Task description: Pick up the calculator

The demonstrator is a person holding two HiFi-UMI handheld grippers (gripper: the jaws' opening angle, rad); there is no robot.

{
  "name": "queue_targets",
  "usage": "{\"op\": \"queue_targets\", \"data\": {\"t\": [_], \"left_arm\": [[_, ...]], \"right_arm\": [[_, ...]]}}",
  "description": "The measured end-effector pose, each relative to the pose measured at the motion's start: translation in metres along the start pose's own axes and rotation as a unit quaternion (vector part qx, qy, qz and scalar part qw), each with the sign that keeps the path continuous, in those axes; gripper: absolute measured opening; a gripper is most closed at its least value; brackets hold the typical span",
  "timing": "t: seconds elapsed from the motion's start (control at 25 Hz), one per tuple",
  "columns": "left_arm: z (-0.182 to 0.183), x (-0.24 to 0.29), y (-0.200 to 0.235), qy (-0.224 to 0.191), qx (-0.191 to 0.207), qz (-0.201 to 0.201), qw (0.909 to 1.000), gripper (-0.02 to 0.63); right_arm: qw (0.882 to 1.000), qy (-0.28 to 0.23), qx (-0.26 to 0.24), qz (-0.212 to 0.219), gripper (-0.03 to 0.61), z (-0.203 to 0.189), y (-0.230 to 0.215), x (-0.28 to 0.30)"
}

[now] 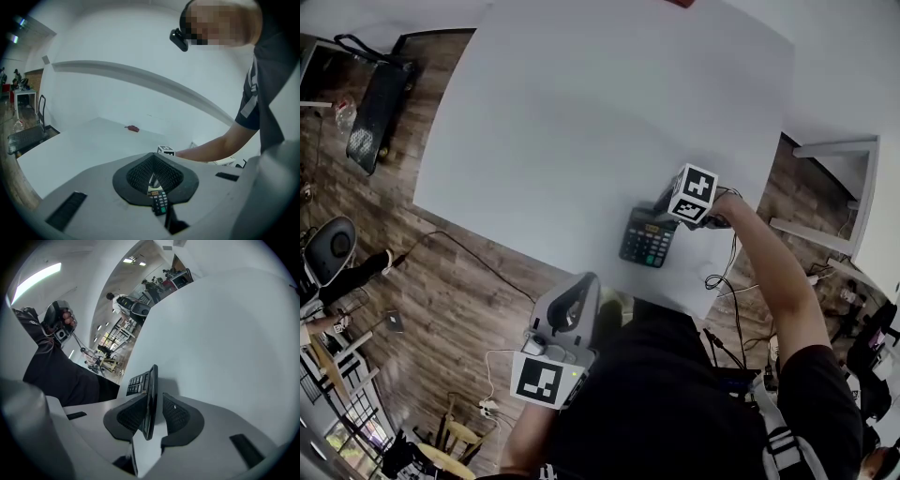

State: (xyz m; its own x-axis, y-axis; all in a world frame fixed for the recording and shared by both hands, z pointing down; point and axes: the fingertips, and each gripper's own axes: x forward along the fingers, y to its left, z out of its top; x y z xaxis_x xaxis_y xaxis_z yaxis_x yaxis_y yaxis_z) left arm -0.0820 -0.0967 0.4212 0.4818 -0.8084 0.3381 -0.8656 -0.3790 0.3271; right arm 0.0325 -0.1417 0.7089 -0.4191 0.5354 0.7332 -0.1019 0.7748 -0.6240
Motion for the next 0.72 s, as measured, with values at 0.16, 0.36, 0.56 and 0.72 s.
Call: {"op": "queue_targets", "data": {"t": [0.16,0.36,0.56,0.72], "left_arm": [[-0.013,-0.002,0.002,0.029,-0.011,0.015,0.9994,0.008],[-0.018,-0.007,0.008,0.037,-0.016,0.02,0.999,0.008],[-0.015,-0.008,0.007,0.032,-0.016,0.019,0.9992,0.006],[-0.019,-0.008,0.006,0.038,-0.013,0.025,0.9989,0.008]], "right_arm": [[1.0,0.005,0.002,0.021,0.083,-0.005,0.0,0.009],[0.999,-0.002,0.014,0.045,0.081,0.0,0.002,0.012],[0.996,-0.008,0.029,0.086,0.061,0.0,0.007,0.016],[0.993,-0.02,0.046,0.109,0.054,-0.004,0.007,0.013]]}}
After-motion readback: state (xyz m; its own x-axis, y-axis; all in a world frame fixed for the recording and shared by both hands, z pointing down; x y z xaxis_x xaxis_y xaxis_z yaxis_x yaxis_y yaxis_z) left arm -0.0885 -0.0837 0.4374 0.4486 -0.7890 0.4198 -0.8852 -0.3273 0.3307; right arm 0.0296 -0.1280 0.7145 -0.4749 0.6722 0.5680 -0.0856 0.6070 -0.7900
